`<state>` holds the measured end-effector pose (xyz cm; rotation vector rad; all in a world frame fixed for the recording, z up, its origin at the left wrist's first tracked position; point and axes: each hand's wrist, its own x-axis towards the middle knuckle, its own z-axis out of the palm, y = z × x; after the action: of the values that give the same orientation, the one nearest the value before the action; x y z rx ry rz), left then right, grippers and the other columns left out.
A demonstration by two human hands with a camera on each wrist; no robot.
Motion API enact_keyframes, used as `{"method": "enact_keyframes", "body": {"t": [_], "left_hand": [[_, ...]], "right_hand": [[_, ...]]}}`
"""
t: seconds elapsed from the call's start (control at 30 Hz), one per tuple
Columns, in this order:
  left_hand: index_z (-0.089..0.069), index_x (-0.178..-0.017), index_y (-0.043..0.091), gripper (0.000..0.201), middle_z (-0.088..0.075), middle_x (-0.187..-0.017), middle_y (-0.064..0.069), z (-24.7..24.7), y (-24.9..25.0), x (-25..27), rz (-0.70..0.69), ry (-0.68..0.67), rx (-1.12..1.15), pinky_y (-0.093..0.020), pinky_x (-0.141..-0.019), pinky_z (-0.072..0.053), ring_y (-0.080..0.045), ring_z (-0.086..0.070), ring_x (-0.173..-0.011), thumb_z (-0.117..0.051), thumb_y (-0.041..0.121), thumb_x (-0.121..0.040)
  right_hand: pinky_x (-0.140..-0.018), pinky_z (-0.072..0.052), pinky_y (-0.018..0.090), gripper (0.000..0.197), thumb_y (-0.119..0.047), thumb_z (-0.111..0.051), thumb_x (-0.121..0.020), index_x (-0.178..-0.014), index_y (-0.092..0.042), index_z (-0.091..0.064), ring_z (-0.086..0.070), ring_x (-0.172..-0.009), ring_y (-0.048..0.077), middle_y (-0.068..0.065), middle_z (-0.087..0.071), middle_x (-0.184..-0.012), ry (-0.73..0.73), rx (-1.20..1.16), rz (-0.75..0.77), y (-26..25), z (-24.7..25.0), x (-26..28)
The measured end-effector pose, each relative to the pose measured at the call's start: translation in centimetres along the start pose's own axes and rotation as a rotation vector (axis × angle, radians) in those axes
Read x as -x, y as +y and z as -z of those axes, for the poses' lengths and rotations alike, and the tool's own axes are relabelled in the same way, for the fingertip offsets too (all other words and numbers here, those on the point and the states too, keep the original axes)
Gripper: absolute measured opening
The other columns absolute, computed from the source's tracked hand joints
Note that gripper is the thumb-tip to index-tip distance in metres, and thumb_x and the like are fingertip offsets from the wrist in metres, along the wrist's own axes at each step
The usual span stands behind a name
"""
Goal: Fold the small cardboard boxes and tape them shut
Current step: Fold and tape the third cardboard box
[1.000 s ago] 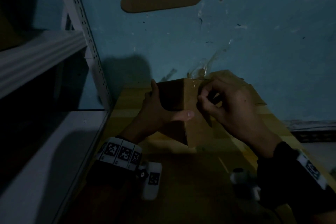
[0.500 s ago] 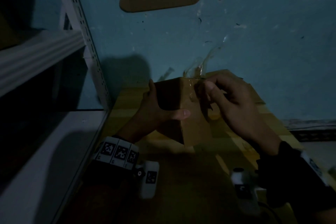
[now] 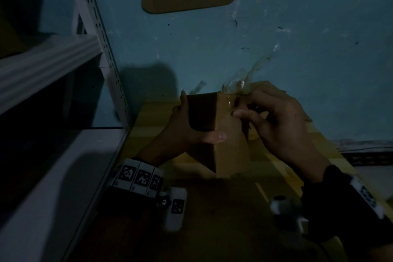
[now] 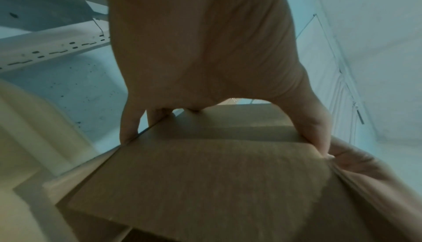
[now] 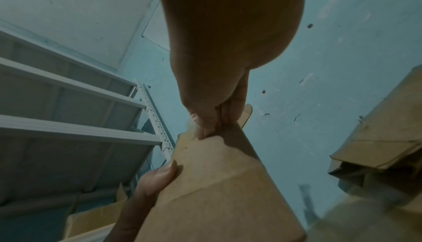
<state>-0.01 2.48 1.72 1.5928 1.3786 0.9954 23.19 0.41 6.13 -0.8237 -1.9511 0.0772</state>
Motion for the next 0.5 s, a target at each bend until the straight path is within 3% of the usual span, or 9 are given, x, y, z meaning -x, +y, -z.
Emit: {"method": "enact_keyframes", "body": {"t": [0.17, 0.27, 0.33, 0.37, 0.43, 0.5], "left_hand": [[-0.008, -0.154, 0.035, 0.148, -0.044, -0.147, 0.002, 0.0, 1.4, 0.9, -0.049, -0.041, 0.066, -0.051, -0.102, -0.047, -0.021, -0.047, -0.132, -0.093, 0.064, -0.036], [-0.007, -0.156, 0.029, 0.154, -0.044, -0.146, 0.005, 0.0, 2.1, 1.4, -0.066, -0.064, 0.043, -0.049, -0.106, -0.045, -0.017, -0.045, -0.133, -0.090, 0.069, -0.032], [-0.008, -0.155, 0.027, 0.149, -0.049, -0.140, 0.013, 0.0, 2.3, 1.5, -0.079, -0.088, 0.022, -0.041, -0.105, -0.047, -0.005, -0.048, -0.129, -0.090, 0.064, -0.036], [-0.009, -0.153, 0.029, 0.141, -0.052, -0.133, 0.020, -0.1, 2.7, 1.7, -0.090, -0.101, 0.023, -0.032, -0.103, -0.048, 0.005, -0.051, -0.122, -0.088, 0.059, -0.040], [-0.006, -0.150, 0.037, 0.134, -0.050, -0.124, 0.032, 0.1, 3.0, 2.0, -0.110, -0.133, 0.007, -0.018, -0.097, -0.048, 0.016, -0.051, -0.114, -0.084, 0.053, -0.042], [0.000, -0.151, 0.042, 0.143, -0.046, -0.137, 0.030, 0.6, 2.9, 2.3, -0.117, -0.151, -0.036, -0.025, -0.106, -0.044, 0.006, -0.045, -0.128, -0.088, 0.057, -0.039]], "right_hand": [[-0.068, -0.048, 0.047, 0.017, -0.029, -0.074, -0.090, -0.084, -0.013, -0.071, -0.057, -0.088, 0.022, -0.001, -0.059, -0.094, 0.114, 0.159, 0.026, -0.7, -0.3, 0.2], [-0.079, -0.049, 0.043, 0.020, -0.030, -0.075, -0.088, -0.081, -0.011, -0.074, -0.052, -0.111, 0.027, 0.009, -0.054, -0.119, 0.174, 0.242, 0.061, -0.9, -0.2, 0.1], [-0.088, -0.051, 0.045, 0.018, -0.023, -0.075, -0.090, -0.080, -0.008, -0.073, -0.049, -0.124, 0.031, 0.013, -0.048, -0.132, 0.182, 0.231, 0.106, -0.9, 0.0, -0.1], [-0.088, -0.052, 0.045, 0.018, -0.019, -0.073, -0.092, -0.081, -0.005, -0.072, -0.053, -0.121, 0.032, 0.015, -0.052, -0.131, 0.175, 0.223, 0.134, -0.9, 0.0, -0.1], [-0.075, -0.052, 0.047, 0.018, -0.012, -0.066, -0.095, -0.082, 0.000, -0.068, -0.063, -0.098, 0.030, 0.014, -0.065, -0.110, 0.151, 0.193, 0.184, -0.8, 0.0, 0.1], [-0.061, -0.048, 0.045, 0.020, -0.012, -0.061, -0.097, -0.081, 0.000, -0.065, -0.064, -0.075, 0.026, 0.007, -0.068, -0.083, 0.129, 0.101, 0.145, -0.6, 0.1, 0.2]]}}
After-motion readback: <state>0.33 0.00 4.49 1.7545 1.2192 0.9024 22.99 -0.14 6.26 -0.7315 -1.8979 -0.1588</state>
